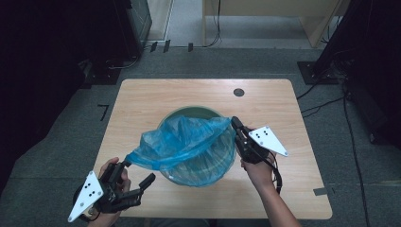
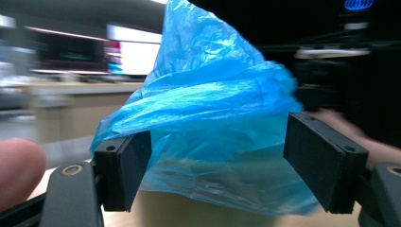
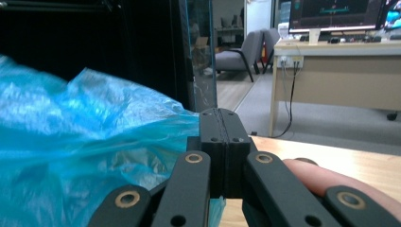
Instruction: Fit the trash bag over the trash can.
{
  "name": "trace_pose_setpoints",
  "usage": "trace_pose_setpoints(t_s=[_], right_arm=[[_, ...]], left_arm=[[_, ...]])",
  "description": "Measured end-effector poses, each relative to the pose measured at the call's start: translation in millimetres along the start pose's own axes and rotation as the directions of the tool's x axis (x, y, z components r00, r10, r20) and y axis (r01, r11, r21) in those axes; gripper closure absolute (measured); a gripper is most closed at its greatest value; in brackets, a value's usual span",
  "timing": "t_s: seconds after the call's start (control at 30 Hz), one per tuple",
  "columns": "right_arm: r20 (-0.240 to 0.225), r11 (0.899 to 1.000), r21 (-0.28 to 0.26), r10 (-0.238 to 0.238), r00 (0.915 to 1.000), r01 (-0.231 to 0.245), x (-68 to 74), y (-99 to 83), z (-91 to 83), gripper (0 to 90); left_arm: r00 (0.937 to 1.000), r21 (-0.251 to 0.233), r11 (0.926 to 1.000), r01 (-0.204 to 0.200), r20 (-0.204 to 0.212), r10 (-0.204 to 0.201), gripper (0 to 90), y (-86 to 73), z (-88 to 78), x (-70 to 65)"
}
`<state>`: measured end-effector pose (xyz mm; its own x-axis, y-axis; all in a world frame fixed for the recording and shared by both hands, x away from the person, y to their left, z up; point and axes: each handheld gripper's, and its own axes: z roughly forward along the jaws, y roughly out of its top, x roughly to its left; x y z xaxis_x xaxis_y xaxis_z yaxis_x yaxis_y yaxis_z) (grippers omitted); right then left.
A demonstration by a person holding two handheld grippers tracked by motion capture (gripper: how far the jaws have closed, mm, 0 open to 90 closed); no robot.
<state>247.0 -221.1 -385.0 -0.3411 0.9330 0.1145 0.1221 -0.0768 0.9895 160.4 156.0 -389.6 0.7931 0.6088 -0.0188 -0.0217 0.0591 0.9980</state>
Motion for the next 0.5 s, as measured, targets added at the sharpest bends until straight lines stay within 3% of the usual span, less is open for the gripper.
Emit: trace_pose_setpoints(t_s=[0.13,0.2,0.27,0.3,0.4,0.5], right_arm=[[-0.001,1.0,-0.016,-0.011,0.9999,0.011,2.0,3.1,-4.6,90.0],[0.002,1.0,-0.019,-0.01,1.0,0.01,1.8,3.6,-5.4,90.0],[0.008,1.0,-0.018,-0.01,0.9999,0.011,0.4,3.5,-5.0,90.0],[0.013,1.0,-0.015,-0.012,0.9998,0.012,-0.3,3.2,-4.0,90.0],[0.029,1.0,0.01,-0.017,0.9994,0.017,-2.0,0.9,2.2,90.0],[0.034,0.999,0.046,-0.011,0.9994,0.009,-3.5,-1.6,10.4,90.0]], left_arm=[[0.9994,0.024,0.9995,-0.02,0.027,0.019,24.3,2.4,-5.0,-3.2],[0.9989,0.064,0.9978,-0.019,-0.042,0.022,25.4,0.2,-2.5,0.0],[0.991,0.087,0.9962,0.0,-0.133,0.012,26.2,-4.2,2.0,6.3],[0.9862,0.09,0.9955,0.029,-0.165,-0.014,28.3,-6.2,4.5,10.4],[0.9743,0.085,0.9941,0.067,-0.22,-0.047,46.3,-12.4,13.9,21.2],[0.9628,0.117,0.9886,0.094,-0.263,-0.061,58.0,-19.4,26.2,31.1]])
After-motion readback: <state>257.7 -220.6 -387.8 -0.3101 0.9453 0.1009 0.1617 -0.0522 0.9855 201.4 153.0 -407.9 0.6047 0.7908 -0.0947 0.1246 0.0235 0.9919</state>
